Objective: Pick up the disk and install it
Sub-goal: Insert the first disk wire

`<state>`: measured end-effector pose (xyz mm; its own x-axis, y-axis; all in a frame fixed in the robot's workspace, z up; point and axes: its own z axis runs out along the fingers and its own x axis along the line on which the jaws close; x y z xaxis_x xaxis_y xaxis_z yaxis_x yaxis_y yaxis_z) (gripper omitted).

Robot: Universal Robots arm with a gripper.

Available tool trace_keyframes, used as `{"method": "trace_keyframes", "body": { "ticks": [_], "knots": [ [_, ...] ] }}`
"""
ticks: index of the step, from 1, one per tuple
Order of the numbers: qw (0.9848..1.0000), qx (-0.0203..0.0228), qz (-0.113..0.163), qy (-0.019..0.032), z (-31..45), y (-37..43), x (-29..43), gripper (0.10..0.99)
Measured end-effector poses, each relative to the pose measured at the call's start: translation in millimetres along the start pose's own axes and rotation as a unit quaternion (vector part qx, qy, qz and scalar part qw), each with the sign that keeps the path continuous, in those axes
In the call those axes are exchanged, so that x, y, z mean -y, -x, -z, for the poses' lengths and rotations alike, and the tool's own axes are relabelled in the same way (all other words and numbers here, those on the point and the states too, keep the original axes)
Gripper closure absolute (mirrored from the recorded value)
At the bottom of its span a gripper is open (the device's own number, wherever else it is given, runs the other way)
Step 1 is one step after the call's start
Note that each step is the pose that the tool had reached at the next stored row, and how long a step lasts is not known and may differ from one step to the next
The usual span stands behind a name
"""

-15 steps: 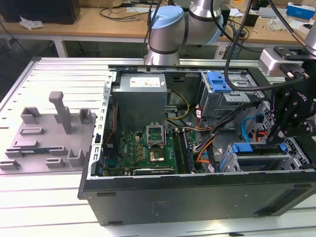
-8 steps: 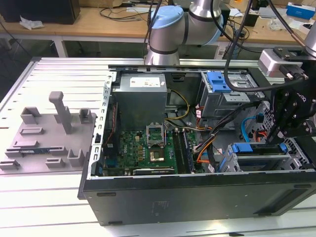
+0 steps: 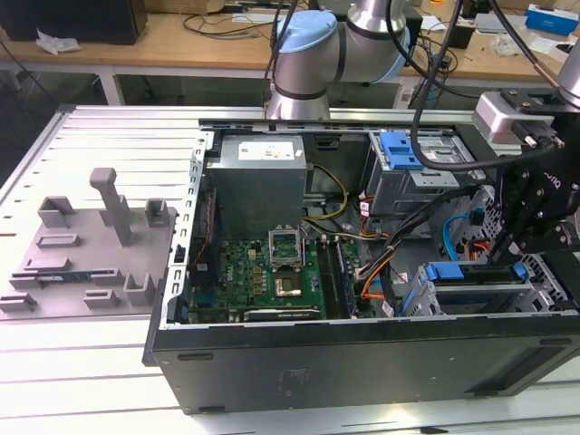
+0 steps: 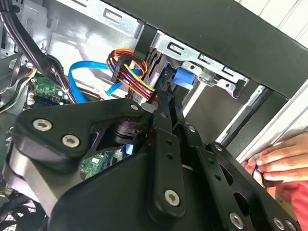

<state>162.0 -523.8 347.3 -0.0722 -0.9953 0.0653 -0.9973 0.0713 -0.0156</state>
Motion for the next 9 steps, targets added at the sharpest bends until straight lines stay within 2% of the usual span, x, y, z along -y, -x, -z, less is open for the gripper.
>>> {"method": "trace_keyframes", "body": {
  "ticks": [9],
  "knots": [
    [1.0, 0.0, 0.0, 0.0, -1.9, 0.0, 0.0, 0.922]
  ]
}}
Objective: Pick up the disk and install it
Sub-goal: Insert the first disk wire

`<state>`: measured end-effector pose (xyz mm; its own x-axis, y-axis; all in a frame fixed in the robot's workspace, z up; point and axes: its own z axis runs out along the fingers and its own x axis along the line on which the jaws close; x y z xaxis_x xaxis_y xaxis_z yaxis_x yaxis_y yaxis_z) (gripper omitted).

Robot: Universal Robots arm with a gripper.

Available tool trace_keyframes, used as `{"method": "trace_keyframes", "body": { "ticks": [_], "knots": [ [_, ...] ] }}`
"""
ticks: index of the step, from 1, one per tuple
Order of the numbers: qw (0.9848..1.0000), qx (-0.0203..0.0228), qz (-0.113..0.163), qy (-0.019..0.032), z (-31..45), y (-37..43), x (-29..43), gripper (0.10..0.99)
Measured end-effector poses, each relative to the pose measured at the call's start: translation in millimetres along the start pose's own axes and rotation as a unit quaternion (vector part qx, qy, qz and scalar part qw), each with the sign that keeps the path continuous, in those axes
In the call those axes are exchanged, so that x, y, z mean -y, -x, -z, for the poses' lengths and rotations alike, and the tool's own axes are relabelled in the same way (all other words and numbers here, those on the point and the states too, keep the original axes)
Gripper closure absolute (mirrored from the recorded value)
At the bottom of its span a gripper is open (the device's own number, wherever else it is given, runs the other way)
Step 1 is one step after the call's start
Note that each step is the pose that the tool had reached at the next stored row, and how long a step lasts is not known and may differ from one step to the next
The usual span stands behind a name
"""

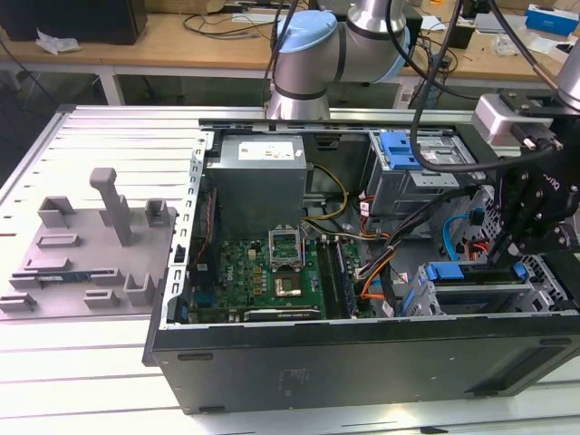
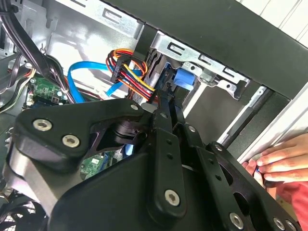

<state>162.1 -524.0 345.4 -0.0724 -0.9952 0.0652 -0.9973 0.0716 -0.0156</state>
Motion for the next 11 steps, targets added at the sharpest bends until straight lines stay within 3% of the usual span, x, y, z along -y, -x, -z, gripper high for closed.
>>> {"method": "trace_keyframes", "body": {
  "ticks": [11],
  "knots": [
    [1.0, -0.0001, 0.0, -0.0001, -3.5, 0.1, 0.3, 0.922]
  ]
}}
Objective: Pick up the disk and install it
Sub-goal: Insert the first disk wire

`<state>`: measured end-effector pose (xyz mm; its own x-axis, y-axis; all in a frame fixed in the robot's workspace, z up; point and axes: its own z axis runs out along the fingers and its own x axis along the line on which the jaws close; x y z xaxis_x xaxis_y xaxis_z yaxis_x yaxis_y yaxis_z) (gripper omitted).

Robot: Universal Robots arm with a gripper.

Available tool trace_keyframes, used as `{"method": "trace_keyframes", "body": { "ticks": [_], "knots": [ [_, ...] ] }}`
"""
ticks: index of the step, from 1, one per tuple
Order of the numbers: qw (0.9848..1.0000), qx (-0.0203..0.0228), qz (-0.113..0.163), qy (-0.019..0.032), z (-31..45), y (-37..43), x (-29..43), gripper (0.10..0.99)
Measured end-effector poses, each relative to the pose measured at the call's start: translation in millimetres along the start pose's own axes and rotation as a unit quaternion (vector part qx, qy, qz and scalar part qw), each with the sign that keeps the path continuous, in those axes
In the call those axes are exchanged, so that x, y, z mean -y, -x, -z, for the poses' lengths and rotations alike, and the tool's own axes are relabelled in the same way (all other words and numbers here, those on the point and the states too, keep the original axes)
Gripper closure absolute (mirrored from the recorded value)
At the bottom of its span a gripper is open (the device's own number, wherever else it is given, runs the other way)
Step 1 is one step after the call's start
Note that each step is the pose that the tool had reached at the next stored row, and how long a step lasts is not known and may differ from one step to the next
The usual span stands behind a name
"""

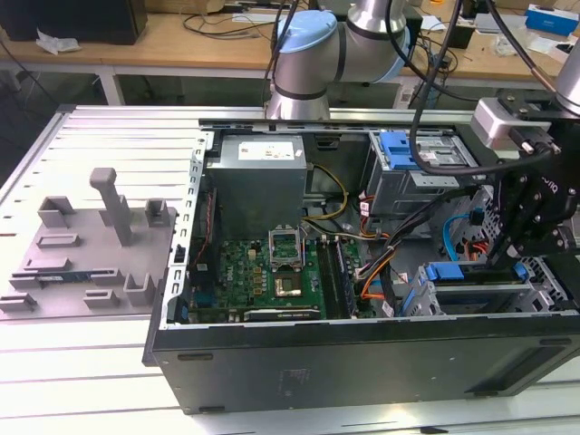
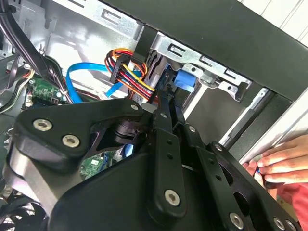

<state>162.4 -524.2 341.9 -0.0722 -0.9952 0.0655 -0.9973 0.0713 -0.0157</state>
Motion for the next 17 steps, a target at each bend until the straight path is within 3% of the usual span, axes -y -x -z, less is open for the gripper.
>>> {"method": "trace_keyframes", "body": {
  "ticks": [14, 15, 16, 17],
  "knots": [
    [1.0, 0.0001, 0.0, 0.0001, -5.6, -0.3, 0.0, 0.922],
    [1.0, 0.0005, 0.0, 0.0002, -6.1, -0.4, -0.1, 0.914],
    [1.0, 0.0003, 0.0, 0.0001, -4.1, -0.6, 0.0, 0.788],
    [1.0, 0.0002, 0.0, 0.0001, 3.1, -1.0, 0.1, 0.788]
  ]
}}
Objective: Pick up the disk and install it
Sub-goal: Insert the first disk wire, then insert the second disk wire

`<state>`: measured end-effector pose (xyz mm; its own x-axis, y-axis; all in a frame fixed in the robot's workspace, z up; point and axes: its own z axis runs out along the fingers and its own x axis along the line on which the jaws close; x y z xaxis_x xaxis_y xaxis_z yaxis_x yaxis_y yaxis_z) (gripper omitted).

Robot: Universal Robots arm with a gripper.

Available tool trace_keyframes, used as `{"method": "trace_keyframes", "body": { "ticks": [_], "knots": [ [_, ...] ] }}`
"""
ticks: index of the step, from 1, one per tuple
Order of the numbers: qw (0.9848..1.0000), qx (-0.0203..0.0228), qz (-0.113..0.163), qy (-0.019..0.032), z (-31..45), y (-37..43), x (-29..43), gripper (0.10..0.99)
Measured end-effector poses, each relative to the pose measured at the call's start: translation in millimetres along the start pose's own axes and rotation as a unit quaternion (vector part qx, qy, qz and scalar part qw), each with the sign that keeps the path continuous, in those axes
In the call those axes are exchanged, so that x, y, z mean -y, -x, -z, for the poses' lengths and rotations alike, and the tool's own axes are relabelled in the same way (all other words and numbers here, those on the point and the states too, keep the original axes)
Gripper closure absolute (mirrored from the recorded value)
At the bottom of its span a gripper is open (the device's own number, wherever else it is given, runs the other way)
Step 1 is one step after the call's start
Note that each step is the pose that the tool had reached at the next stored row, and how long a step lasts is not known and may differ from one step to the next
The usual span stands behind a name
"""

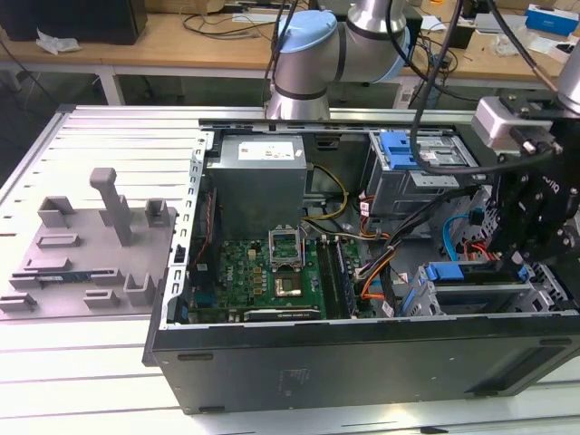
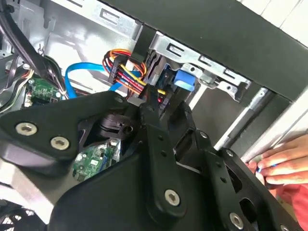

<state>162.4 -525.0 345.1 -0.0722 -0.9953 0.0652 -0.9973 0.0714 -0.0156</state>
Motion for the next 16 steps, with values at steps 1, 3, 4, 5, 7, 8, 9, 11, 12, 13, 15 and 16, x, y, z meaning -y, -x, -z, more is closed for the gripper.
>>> {"method": "trace_keyframes", "body": {
  "ticks": [1, 3, 4, 5, 7, 8, 9, 11, 12, 13, 15, 16],
  "knots": [
    [1.0, -0.0001, 0.0, 0.0, 4.8, -0.3, 0.1, 0.725],
    [1.0, 0.0, 0.0, 0.0, 9.0, -0.1, 0.1, 0.725],
    [1.0, 0.0001, 0.0, 0.0, 9.0, -0.1, 0.1, 0.725],
    [1.0, 0.0001, 0.0, 0.0, 9.0, -0.1, 0.1, 0.725],
    [1.0, 0.0, 0.0, 0.0, 9.1, 0.0, 0.1, 0.725],
    [1.0, 0.0, 0.0, 0.0, 9.1, 0.1, 0.1, 0.725],
    [1.0, 0.0, 0.0, 0.0, 9.1, 0.1, 0.1, 0.725],
    [1.0, 0.0, 0.0, 0.0, 9.1, 0.2, 0.1, 0.725],
    [1.0, 0.0, 0.0, 0.0, 9.1, 0.2, 0.1, 0.725],
    [1.0, 0.0, 0.0, 0.0, 9.1, 0.2, 0.1, 0.725],
    [1.0, 0.0, 0.0, 0.0, 9.1, 0.3, 0.1, 0.725],
    [1.0, -0.0001, 0.0, 0.0, 9.2, 0.3, 0.1, 0.725]
  ]
}}
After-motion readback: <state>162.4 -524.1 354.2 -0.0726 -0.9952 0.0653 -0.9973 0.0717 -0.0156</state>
